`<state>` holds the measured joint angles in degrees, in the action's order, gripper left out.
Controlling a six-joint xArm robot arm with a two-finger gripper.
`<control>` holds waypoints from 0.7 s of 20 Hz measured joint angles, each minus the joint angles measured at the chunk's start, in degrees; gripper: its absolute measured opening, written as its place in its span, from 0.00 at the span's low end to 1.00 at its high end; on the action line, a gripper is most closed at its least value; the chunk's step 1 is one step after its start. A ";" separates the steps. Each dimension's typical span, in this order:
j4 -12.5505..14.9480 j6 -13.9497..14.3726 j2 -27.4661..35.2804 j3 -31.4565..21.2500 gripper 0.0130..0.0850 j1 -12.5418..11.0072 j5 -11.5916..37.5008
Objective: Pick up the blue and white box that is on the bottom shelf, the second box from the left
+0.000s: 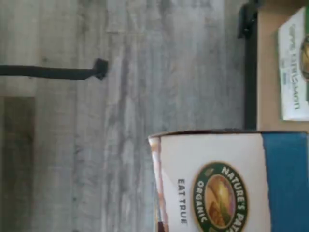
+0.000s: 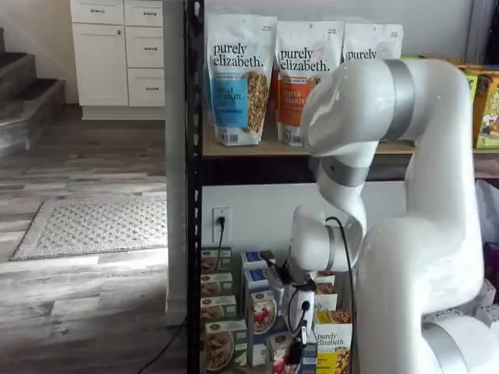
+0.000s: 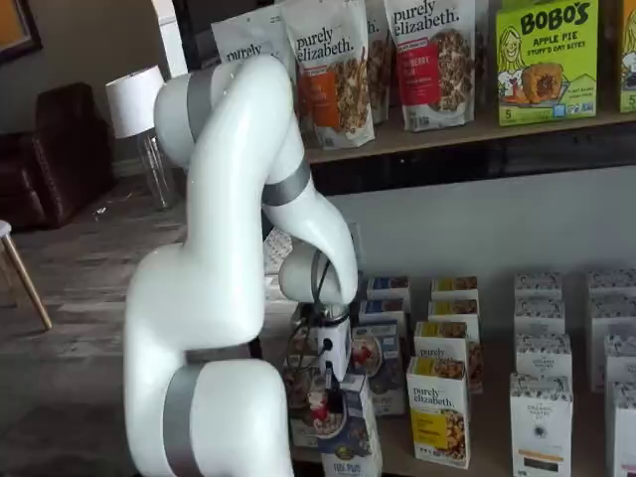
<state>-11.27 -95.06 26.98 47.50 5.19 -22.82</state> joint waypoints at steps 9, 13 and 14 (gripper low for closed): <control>2.49 3.76 -16.13 -14.00 0.50 1.30 0.43; 1.38 3.72 -25.11 -18.36 0.50 1.86 -3.77; 1.25 3.84 -27.35 -19.06 0.50 1.96 -5.34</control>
<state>-10.02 -91.21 -0.37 28.44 7.15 -28.16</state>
